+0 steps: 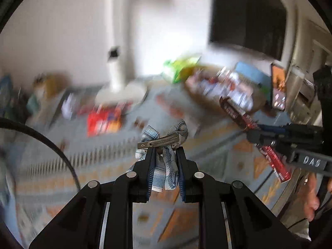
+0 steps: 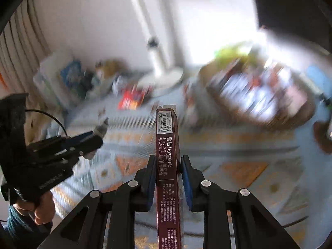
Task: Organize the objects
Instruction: 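Carry the cloth and maroon box to the brown bowl and open both tools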
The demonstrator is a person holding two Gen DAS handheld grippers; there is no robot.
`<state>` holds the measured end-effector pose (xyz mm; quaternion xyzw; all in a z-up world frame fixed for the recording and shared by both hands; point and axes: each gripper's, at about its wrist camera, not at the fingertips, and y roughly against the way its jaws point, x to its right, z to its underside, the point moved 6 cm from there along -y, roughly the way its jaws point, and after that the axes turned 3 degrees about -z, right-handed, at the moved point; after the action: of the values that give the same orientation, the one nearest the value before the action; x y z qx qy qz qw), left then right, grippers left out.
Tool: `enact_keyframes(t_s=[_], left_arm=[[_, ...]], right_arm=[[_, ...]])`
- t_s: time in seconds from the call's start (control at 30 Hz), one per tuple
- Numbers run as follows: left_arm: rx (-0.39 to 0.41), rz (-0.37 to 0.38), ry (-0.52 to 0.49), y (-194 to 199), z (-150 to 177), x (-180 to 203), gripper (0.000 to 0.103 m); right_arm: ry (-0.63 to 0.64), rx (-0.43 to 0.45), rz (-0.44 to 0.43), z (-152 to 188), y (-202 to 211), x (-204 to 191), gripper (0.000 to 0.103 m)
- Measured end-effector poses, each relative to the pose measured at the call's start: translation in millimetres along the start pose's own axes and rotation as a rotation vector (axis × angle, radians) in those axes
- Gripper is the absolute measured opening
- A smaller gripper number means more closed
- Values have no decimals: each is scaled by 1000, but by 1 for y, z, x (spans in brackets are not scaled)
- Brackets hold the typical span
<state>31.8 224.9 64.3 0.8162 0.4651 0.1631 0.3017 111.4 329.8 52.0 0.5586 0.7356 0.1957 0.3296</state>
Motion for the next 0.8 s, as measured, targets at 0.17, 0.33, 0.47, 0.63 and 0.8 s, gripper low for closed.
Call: enact_keyframes(t_s=[0.17,0.33,0.47,0.63,0.8], left_arm=[[89,54,-77,-15,-66,43,17],[106,150,-58,-52,-117,77,17],[86,207,-7,-90,-144,87,17],[78,245,14,-123,-157,97,33],[1,257,83,-153,-153,88,38]], right_arm=[[-70,150,63,-59,51,47,23],[-191,262,131,-114,81,101,23],[-223,294,152,-144,75,126,23],[-249,273,157,-163,47,148,23],[-294,147,150,-160,4,172,39]])
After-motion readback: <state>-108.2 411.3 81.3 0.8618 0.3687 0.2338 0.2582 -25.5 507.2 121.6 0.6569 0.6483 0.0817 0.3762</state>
